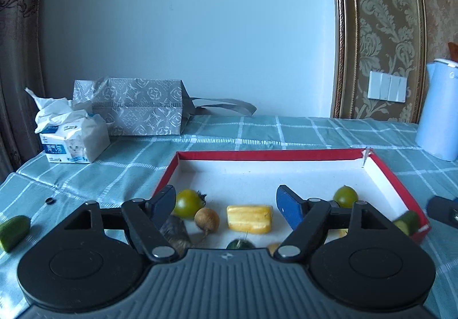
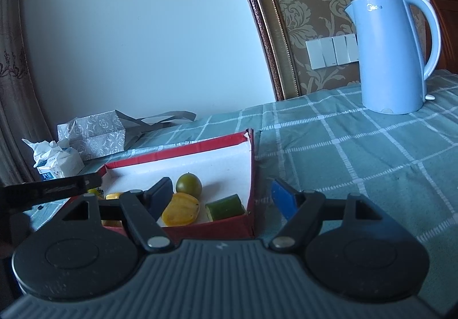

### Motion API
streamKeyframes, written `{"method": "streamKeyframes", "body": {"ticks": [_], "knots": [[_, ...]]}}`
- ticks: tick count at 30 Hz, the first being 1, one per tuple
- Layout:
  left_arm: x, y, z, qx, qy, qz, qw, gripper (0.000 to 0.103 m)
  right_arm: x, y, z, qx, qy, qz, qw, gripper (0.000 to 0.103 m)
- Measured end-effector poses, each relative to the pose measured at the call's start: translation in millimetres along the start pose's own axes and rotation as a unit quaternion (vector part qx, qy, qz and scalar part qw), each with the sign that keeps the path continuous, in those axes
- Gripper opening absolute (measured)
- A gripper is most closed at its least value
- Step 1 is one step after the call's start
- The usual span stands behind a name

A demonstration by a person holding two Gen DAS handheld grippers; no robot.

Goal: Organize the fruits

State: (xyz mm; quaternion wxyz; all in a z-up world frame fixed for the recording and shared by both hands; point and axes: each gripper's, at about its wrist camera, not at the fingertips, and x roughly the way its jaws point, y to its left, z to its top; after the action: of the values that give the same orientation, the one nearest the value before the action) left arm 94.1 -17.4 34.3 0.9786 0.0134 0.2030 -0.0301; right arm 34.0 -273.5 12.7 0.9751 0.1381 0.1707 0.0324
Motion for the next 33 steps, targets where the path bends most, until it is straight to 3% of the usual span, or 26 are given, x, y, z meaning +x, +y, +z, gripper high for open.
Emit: {"method": "streamKeyframes", "body": {"ticks": [2,9,17,25,28,33], "knots": [[-16,9,-8,-0.010,-0.006,-0.019,0.9998,0.084,-1,1,-1,-0.003,-0.002,-0.001,1.000,0.077],[-49,45,-37,-0.051,0.009,-0.086,0.9949,0.089,-11,7,-4,0.000,-0.011,0.003,1.000,0.080],[-55,71,-58,-0.112,0.033,-0.109,0.9871,0.089,-24,24,-15,-0.018,-0.017,0.001,1.000,0.090],[-58,61,-60,-0.103,0.037,-0.081,0.9907,0.089,-32,30,-21,-0.016,-0.017,0.004,1.000,0.096],[-50,54,-61,-0.093,0.063,-0.050,0.9924,0.089,-37,37,-25,-0.027,-0.023,-0.003,0.999,0.103],[-35,45,-67,-0.060,0.096,-0.019,0.9934,0.089,-42,50,-34,-0.039,-0.021,-0.012,0.999,0.103]]}}
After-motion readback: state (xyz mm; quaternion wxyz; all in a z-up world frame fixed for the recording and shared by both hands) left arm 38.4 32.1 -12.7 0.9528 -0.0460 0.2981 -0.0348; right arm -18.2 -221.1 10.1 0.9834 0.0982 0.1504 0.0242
